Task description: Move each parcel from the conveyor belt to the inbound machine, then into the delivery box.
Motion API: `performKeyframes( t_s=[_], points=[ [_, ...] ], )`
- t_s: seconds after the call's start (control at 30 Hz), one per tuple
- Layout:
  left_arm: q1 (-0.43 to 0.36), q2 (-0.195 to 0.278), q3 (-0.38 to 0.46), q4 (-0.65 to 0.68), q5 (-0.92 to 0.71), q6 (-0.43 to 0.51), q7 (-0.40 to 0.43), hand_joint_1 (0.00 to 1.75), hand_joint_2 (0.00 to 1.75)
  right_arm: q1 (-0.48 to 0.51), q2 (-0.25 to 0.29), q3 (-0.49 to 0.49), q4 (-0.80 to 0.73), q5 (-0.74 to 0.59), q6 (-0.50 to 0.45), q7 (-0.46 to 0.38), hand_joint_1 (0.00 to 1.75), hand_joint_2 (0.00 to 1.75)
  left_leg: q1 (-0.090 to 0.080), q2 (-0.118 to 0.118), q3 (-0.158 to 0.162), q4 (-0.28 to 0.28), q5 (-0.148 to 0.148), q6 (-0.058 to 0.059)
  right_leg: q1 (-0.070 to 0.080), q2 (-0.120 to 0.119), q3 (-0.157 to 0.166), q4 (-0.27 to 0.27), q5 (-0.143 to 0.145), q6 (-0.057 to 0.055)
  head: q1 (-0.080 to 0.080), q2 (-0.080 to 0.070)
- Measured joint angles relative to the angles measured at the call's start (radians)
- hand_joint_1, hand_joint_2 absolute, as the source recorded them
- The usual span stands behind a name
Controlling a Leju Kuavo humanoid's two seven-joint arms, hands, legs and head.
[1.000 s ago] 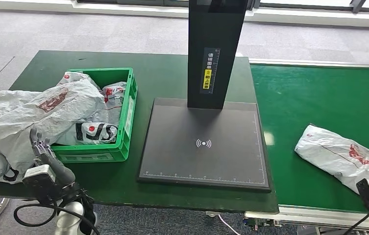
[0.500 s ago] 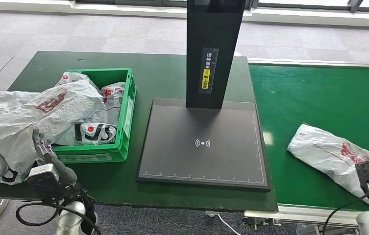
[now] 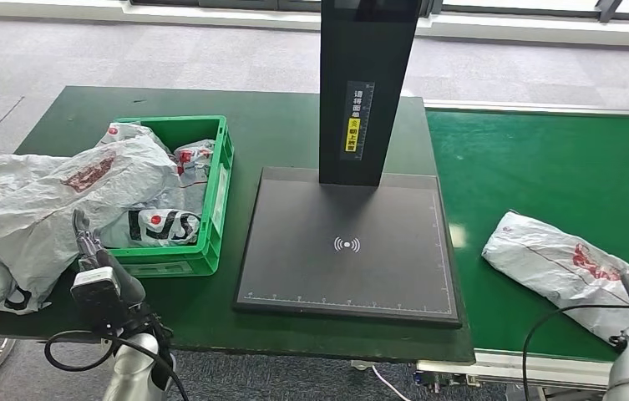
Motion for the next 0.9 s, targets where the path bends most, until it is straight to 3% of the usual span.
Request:
performKeyframes(
  t_s=[0.13, 0.37, 0.43, 0.5, 0.57, 0.9],
  points=[
    [-0.026, 0.0, 0.0, 0.033, 0.008, 0.0, 0.0, 0.0, 0.0, 0.028, 0.0, 0.001, 0.025, 0.086, 0.038, 0.128, 0.0, 1.75, 0.0, 0.0, 0.0, 0.0, 0.0, 0.0, 0.0, -0.001, 0.0, 0.0, 0.0, 0.0, 0.0, 0.0],
    [-0.067, 0.001, -0.009, 0.099, 0.024, -0.002, 0.0, 0.0, 0.0, 0.114, 0.0, 0.085, 0.055, 0.288, 0.217, 0.259, 0.0, 1.75, 0.005, -0.001, 0.004, 0.0, -0.001, 0.0, 0.005, -0.002, 0.005, -0.003, -0.002, -0.001, 0.0, 0.0],
    [-0.075, 0.004, -0.015, 0.122, 0.033, -0.006, 0.0, 0.0, 0.0, 0.129, 0.0, 0.127, 0.058, 0.349, 0.262, 0.275, 0.12, 1.75, 0.009, -0.001, 0.008, 0.0, -0.003, -0.002, 0.008, -0.002, 0.01, -0.006, -0.002, -0.001, 0.0, 0.0],
    [-0.083, 0.007, -0.021, 0.146, 0.04, -0.01, 0.0, 0.0, 0.0, 0.136, 0.001, 0.166, 0.059, 0.393, 0.294, 0.287, 0.99, 1.75, 0.014, -0.001, 0.012, 0.0, -0.004, -0.003, 0.012, -0.002, 0.018, -0.012, -0.003, -0.002, 0.0, 0.0],
    [-0.092, 0.009, -0.027, 0.167, 0.046, -0.014, 0.0, 0.0, 0.0, 0.141, 0.003, 0.202, 0.06, 0.425, 0.313, 0.295, 1.75, 1.75, 0.021, -0.001, 0.017, 0.0, -0.005, -0.004, 0.017, -0.002, 0.025, -0.017, -0.003, -0.003, 0.0, 0.0],
    [-0.109, 0.015, -0.037, 0.217, 0.053, -0.024, 0.001, 0.0, 0.0, 0.169, 0.003, 0.308, 0.062, 0.495, 0.342, 0.269, 1.75, 1.75, 0.027, 0.002, 0.025, 0.0, -0.008, -0.005, 0.023, -0.001, 0.037, -0.026, -0.001, -0.006, 0.0, 0.0]
  ],
)
